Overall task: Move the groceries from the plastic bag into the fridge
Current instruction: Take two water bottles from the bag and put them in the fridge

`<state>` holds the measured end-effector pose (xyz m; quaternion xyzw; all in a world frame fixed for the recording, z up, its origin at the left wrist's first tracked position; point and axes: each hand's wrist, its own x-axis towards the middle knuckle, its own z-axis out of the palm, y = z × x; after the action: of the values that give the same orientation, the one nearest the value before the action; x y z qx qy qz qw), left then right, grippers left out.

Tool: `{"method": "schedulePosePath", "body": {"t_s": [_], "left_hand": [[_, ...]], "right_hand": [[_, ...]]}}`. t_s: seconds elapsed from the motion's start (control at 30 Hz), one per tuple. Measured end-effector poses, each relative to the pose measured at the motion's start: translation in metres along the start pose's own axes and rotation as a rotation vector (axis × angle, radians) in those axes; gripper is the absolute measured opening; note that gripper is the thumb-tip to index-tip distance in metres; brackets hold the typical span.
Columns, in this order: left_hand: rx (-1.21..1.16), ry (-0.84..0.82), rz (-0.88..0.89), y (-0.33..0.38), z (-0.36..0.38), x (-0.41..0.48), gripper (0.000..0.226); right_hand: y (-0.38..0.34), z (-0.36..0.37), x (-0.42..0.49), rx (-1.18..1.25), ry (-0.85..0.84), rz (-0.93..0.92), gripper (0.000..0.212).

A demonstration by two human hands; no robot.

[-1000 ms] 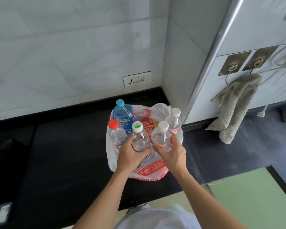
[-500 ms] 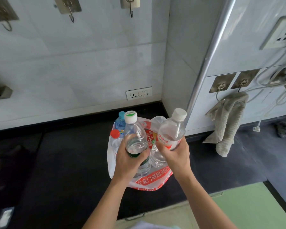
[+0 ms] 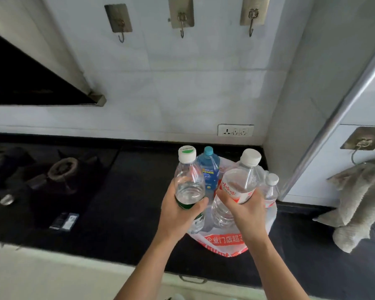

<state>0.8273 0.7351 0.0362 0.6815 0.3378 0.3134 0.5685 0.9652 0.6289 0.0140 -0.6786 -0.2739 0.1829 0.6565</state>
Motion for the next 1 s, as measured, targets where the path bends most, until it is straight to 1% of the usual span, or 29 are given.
{"method": "schedulePosePath", "body": {"t_s": [0.07, 0.17, 0.33, 0.47, 0.57, 0.6, 0.67, 0.73, 0.83, 1.0], "left_hand": [[0.013, 0.067, -0.006, 0.004, -0.007, -0.013, 0.057], [0.05, 0.182, -0.037, 0.009, -0.014, -0.036, 0.05], [0.071, 0.39, -0.114, 0.006, -0.022, -0.088, 0.05], [0.082, 0.579, -0.171, 0.001, -0.031, -0.141, 0.048], [0.104, 0.72, -0.221, -0.005, -0.042, -0.179, 0.049], [0.112, 0.784, -0.237, -0.006, -0.048, -0.197, 0.048], [0.11, 0.841, -0.248, -0.006, -0.056, -0.216, 0.045], [0.105, 0.93, -0.248, -0.007, -0.068, -0.242, 0.045], [0.1, 1.048, -0.266, -0.006, -0.085, -0.28, 0.047], [0.109, 1.244, -0.302, -0.012, -0.118, -0.342, 0.046]], "right_hand": [[-0.004, 0.003, 0.0, -0.004, -0.054, -0.008, 0.048], [-0.008, 0.009, -0.005, -0.032, -0.191, -0.042, 0.057], [-0.008, 0.02, -0.031, -0.021, -0.379, -0.063, 0.051], [-0.005, 0.035, -0.063, -0.024, -0.566, -0.042, 0.06], [-0.005, 0.054, -0.088, -0.075, -0.694, -0.053, 0.068], [-0.009, 0.066, -0.101, -0.093, -0.752, -0.062, 0.067], [-0.014, 0.08, -0.114, -0.146, -0.805, -0.055, 0.066], [-0.021, 0.099, -0.133, -0.162, -0.894, -0.068, 0.062], [-0.028, 0.124, -0.166, -0.095, -1.013, -0.085, 0.059], [-0.035, 0.164, -0.229, -0.056, -1.226, -0.12, 0.048]]}}
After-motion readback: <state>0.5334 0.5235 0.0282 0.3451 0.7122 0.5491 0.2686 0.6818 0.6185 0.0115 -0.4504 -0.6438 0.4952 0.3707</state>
